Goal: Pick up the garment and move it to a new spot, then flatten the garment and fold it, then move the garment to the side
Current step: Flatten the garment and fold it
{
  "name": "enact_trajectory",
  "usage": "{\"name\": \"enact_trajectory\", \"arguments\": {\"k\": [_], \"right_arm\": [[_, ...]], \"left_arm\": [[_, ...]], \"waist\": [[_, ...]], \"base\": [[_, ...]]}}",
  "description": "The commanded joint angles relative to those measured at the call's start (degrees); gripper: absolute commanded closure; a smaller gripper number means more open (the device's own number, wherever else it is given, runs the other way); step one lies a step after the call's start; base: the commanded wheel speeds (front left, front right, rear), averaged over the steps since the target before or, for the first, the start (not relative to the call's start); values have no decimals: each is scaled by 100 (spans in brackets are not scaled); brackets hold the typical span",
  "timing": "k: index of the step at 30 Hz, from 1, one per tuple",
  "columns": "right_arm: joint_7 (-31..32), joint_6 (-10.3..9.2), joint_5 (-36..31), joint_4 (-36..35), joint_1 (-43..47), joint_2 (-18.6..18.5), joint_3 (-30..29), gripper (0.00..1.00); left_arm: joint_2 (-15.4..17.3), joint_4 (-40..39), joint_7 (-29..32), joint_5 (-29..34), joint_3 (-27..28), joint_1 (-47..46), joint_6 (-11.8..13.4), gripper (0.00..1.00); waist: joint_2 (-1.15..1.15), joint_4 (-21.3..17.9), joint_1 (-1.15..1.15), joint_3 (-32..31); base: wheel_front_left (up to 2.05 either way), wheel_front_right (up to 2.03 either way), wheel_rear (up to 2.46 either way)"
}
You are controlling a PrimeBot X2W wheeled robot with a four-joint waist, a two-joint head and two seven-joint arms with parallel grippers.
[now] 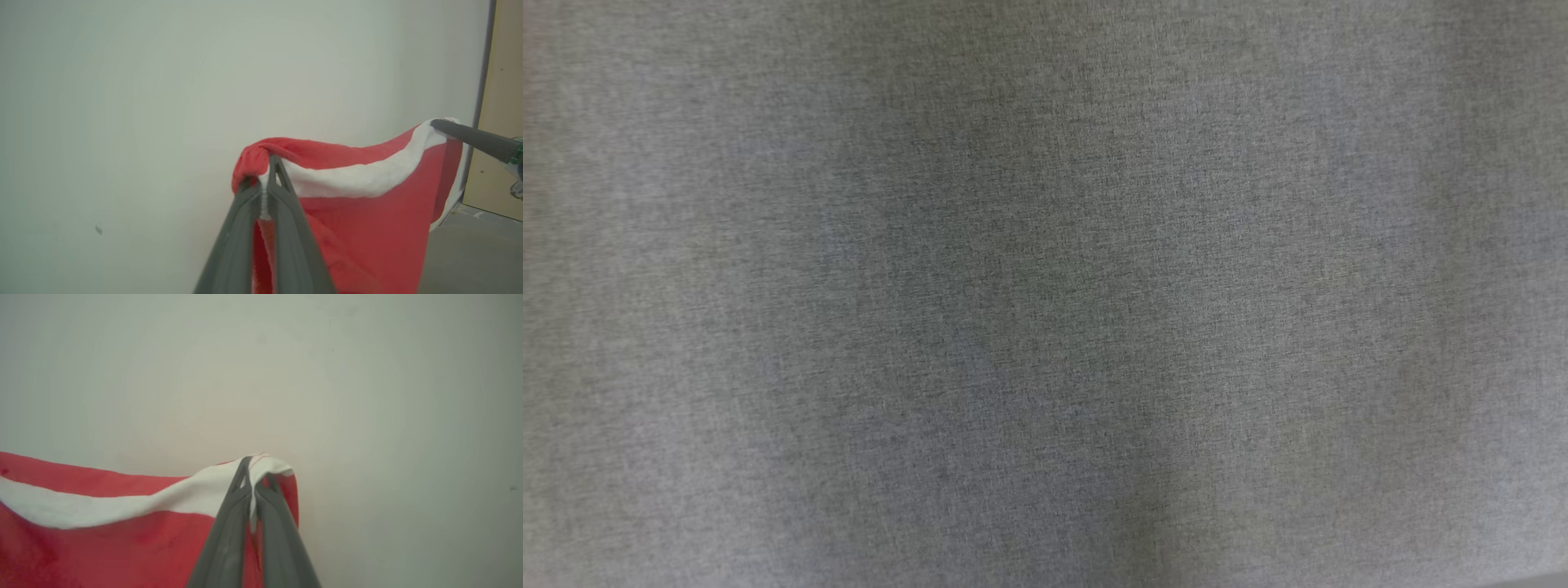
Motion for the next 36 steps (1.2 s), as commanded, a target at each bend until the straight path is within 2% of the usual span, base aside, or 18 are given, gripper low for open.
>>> {"name": "enact_trajectory", "arguments": {"k": [1, 3, 9, 15, 21, 22, 24, 30, 36], "right_arm": [[-41, -13, 70, -62, 124, -13, 93, 100], [-136, -13, 157, -184, 330, -119, 239, 100], [-485, -13, 505, -838, 1628, -544, 642, 100], [-704, -13, 713, -1600, 3263, -979, 879, 100], [-786, -13, 835, -2209, 4857, -1302, 762, 100], [-786, -13, 835, -2209, 4857, -1302, 762, 100], [-808, -13, 797, -2357, 5341, -1369, 623, 100], [-817, -13, 682, -2675, 6814, -1246, 109, 100], [-819, -13, 351, -2876, 8098, -1063, -245, 100]], "left_arm": [[49, -30, -28, -126, -109, 100, 16, 100], [125, -144, -161, -306, -252, 267, 16, 100], [651, -860, -570, -821, -692, 1463, 15, 100], [1094, -1663, -702, -848, -747, 3035, 52, 100], [1320, -2737, -704, -493, -224, 4859, 452, 100], [1320, -2737, -704, -493, -224, 4859, 452, 100], [1350, -3027, -704, -321, -99, 5458, 493, 100], [1306, -3478, -706, 41, 430, 7064, 673, 100], [1236, -3683, -706, 347, 959, 8474, 684, 100]], "waist": [[-1, -27, -1, 31], [-1, -27, -1, -9], [-1, 3, -1, -503], [-1, 10, -1, -1122], [-1, 58, -1, -1592], [-1, 58, -1, -1592], [-1, 84, -1, -1716], [-1, 60, -1, -2037], [-1, 20, -1, -2334]], "base": [[0, 0, 0], [0, 0, 0], [0, 0, 0], [0, 0, 0], [0, 0, 0], [0, 0, 0], [0, 0, 0], [0, 0, 0], [0, 0, 0]]}}
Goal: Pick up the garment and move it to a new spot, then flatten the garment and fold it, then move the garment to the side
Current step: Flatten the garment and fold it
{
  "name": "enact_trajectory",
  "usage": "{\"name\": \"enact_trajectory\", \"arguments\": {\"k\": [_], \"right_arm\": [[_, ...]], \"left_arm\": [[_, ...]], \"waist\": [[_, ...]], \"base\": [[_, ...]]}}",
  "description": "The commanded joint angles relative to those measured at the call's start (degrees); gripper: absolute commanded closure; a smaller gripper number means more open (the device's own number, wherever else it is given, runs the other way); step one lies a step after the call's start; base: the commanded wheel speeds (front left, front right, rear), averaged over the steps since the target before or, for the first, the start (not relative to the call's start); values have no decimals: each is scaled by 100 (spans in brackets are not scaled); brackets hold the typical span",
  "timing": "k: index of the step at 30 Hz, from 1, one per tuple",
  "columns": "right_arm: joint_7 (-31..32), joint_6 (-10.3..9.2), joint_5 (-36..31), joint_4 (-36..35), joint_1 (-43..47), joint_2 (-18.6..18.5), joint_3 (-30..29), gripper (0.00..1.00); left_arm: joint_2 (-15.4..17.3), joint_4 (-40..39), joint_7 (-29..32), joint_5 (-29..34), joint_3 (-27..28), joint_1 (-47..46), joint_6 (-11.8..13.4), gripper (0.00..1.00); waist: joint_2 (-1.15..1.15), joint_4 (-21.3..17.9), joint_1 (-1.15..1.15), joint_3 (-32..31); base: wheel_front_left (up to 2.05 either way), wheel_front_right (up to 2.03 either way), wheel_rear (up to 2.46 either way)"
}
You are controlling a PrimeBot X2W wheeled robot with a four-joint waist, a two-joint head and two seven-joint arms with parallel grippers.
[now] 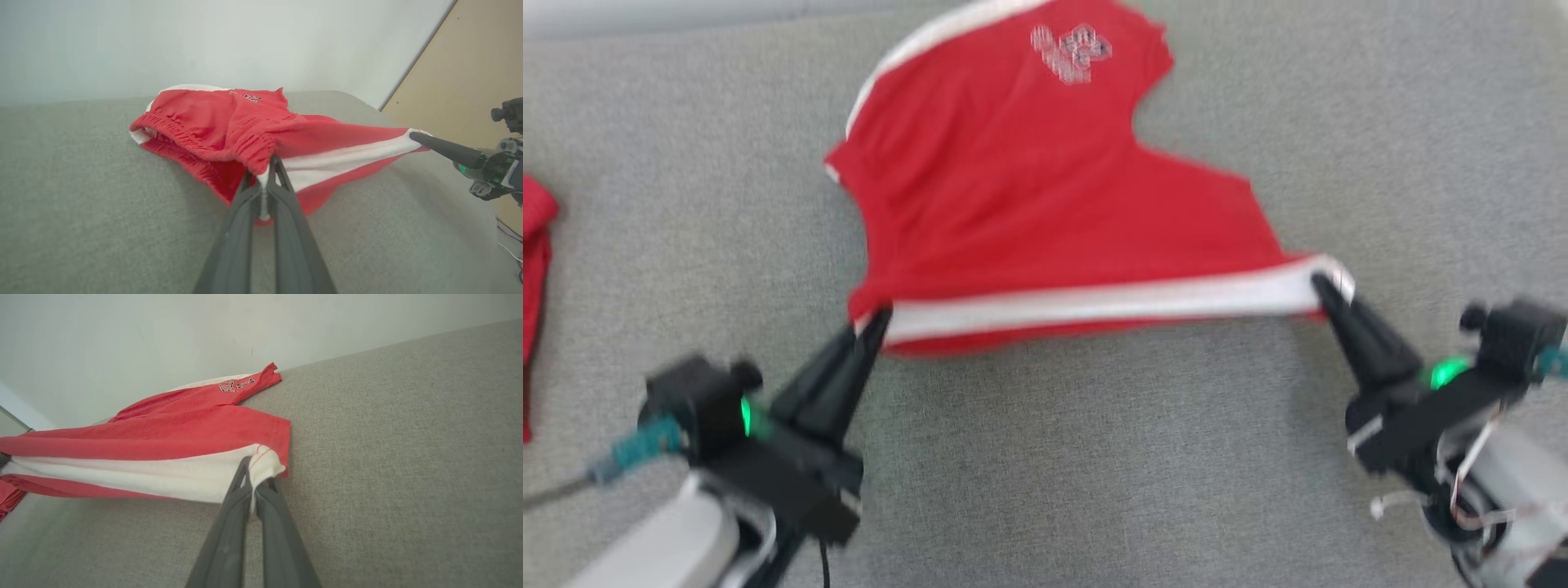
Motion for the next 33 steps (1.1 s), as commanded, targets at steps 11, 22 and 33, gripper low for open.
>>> {"name": "enact_trajectory", "arguments": {"k": [11, 22, 33], "right_arm": [[177, -13, -367, -386, 1871, 318, -580, 100], [744, -14, -778, -1197, 3428, 870, -1531, 100], [1304, -13, -1163, -1752, 3331, 1286, -2245, 100]], "left_arm": [[-341, -20, -19, 651, 585, 1956, -114, 100], [-581, -15, -20, 939, 1294, 3216, -251, 100], [-1004, 10, -21, 1475, 1037, 2836, -508, 100]], "waist": [[1, 29, 2, -649], [1, 102, 2, -1047], [1, 311, 2, -1139]], "base": [[0, 0, 0], [0, 0, 0], [0, 0, 0]]}}
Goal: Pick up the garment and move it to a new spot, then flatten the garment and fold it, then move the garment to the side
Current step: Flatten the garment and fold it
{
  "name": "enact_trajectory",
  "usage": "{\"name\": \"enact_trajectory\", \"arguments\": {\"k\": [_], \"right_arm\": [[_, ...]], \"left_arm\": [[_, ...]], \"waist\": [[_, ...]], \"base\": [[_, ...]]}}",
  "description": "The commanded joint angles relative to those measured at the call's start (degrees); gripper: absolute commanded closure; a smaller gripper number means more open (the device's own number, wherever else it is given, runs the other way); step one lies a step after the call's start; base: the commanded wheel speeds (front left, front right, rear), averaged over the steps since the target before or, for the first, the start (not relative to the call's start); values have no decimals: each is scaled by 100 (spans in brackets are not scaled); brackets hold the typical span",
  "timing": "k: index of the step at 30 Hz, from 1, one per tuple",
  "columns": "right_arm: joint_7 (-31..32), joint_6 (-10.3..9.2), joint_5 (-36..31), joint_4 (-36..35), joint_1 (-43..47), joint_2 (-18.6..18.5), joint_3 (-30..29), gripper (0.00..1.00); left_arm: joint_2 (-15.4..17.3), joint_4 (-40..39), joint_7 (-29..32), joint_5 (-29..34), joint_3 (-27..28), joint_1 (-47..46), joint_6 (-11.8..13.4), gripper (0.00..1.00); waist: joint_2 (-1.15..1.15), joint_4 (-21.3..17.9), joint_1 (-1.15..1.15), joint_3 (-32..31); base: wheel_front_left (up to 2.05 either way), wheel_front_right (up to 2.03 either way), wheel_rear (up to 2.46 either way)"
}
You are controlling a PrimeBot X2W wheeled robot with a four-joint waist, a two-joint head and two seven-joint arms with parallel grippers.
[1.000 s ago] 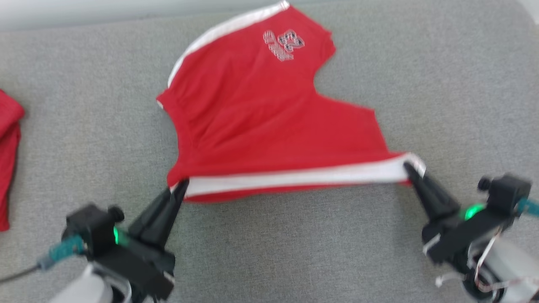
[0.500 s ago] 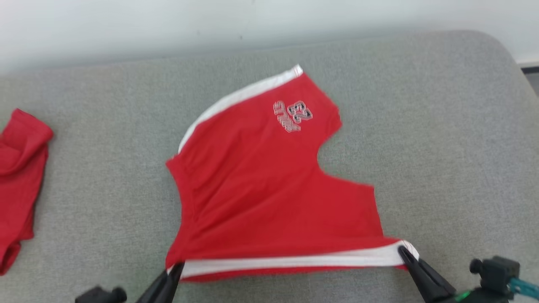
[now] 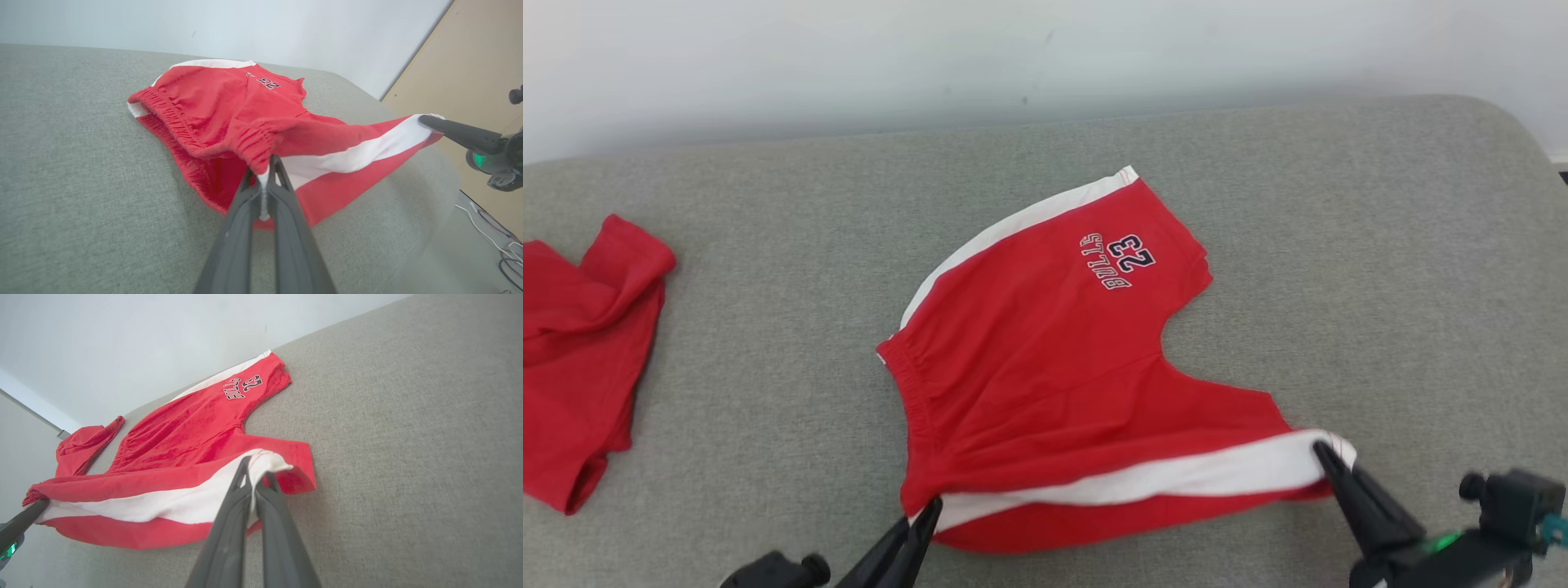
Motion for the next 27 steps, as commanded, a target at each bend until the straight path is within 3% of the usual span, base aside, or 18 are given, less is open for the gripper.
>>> {"name": "enact_trajectory", "arguments": {"k": [1, 13, 27], "right_arm": [[46, -13, -47, -39, -142, 23, -34, 100], [594, -13, 224, 613, -1982, -186, -108, 100], [753, -13, 280, 2887, -4952, -229, 838, 100]], "left_arm": [[-30, -23, -21, 45, 21, -102, -35, 100], [-463, 212, -20, 41, 268, -1269, -191, 100], [-935, 1420, -21, -91, 175, -2938, -174, 100]], "waist": [[0, 51, 0, 7], [0, 437, 0, 308], [0, 922, 0, 1070]], "base": [[0, 0, 0], [0, 0, 0], [0, 0, 0]]}}
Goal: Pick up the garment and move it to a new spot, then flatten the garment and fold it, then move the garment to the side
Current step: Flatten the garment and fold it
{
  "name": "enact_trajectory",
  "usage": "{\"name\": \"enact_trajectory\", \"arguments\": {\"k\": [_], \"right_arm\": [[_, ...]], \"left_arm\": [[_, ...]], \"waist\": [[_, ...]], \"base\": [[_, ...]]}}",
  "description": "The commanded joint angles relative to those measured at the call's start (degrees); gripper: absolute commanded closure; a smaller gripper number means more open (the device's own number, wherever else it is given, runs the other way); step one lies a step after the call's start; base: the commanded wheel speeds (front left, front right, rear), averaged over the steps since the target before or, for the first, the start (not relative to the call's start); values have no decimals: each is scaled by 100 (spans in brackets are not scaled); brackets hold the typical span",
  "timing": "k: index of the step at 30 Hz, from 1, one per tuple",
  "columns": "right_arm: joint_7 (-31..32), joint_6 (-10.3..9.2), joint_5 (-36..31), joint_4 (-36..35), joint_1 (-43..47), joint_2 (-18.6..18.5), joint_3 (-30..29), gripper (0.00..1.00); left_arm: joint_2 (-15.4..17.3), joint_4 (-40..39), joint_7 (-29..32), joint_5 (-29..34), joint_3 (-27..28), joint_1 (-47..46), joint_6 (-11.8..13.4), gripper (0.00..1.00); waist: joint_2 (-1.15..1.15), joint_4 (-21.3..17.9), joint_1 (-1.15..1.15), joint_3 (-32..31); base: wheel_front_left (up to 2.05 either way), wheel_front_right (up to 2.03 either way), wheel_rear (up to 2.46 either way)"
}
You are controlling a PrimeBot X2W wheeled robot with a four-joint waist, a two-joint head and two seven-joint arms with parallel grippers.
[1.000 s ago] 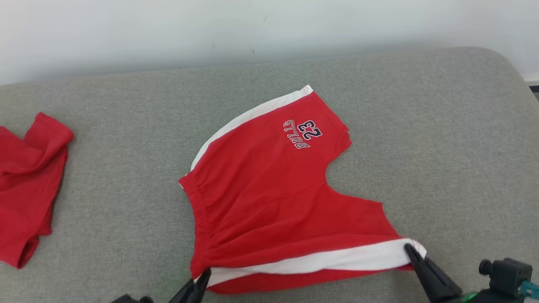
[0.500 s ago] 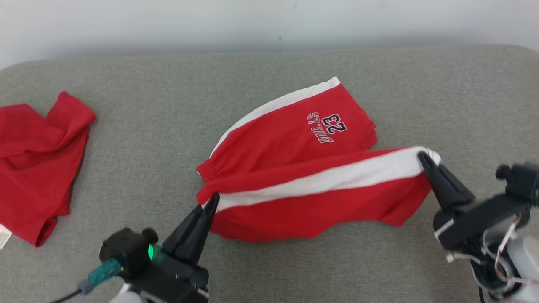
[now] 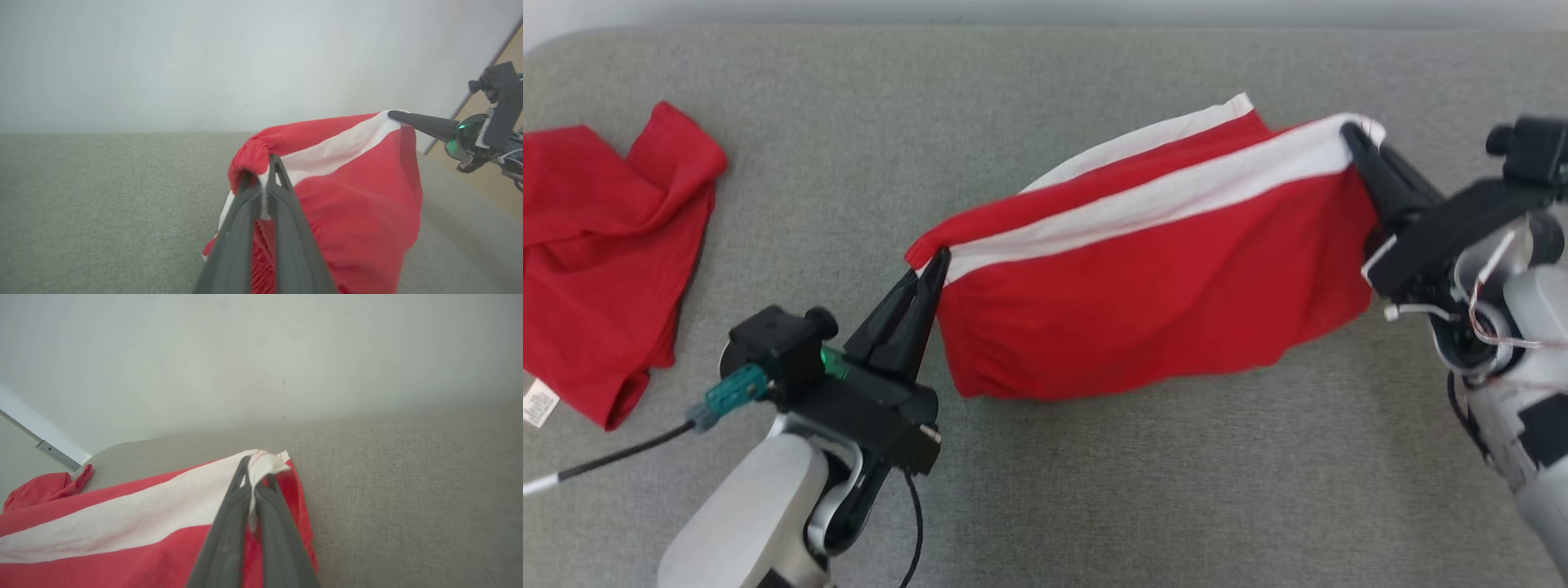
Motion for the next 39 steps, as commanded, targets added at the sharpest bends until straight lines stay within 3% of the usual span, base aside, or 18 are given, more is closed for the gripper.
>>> {"name": "enact_trajectory", "arguments": {"k": [1, 11, 20, 22, 23, 24, 25, 32, 39], "right_arm": [[-54, -13, -41, 142, -186, 16, 79, 100], [-358, -13, -296, 1542, -1592, 99, 798, 100], [-622, -13, -343, 2275, -2095, 227, 1350, 100], [-711, -13, -298, 2408, -2184, 243, 1444, 65], [-781, -13, -283, 2469, -2208, 259, 1481, 19], [-828, -13, -264, 2525, -2216, 282, 1528, 0], [-872, -13, -229, 2574, -2213, 309, 1576, 0], [-1126, -13, 67, 2644, -2005, 246, 1924, 0], [-1416, -13, 425, 2550, -1522, -12, 2236, 0]], "left_arm": [[-73, 90, -20, 20, 2, -151, 11, 100], [-375, 761, -19, 154, -66, -729, 11, 100], [-475, 1031, -19, 227, -260, -1050, 10, 100], [-489, 1115, -20, 247, -281, -1124, 10, 100], [-490, 1160, -19, 292, -266, -1144, 10, 84], [-498, 1187, -19, 321, -242, -1152, 10, 6], [-518, 1222, -19, 340, -216, -1132, 10, 0], [-512, 1249, -19, 548, 154, -718, 11, 0], [-509, 938, -19, 1111, 952, 10, 52, 0]], "waist": [[-1, 188, -1, 224], [-1, 380, -1, 615], [-1, 412, -1, 769], [-1, 399, -1, 781], [-1, 390, -1, 777], [-1, 379, -1, 761], [-1, 368, -1, 730], [-1, 285, -1, 363], [-1, 272, -1, -31]], "base": [[0, 0, 0], [0, 0, 0], [0, 0, 0], [0, 0, 0], [0, 0, 0], [0, 0, 0], [0, 0, 0], [0, 0, 0], [0, 0, 0]]}}
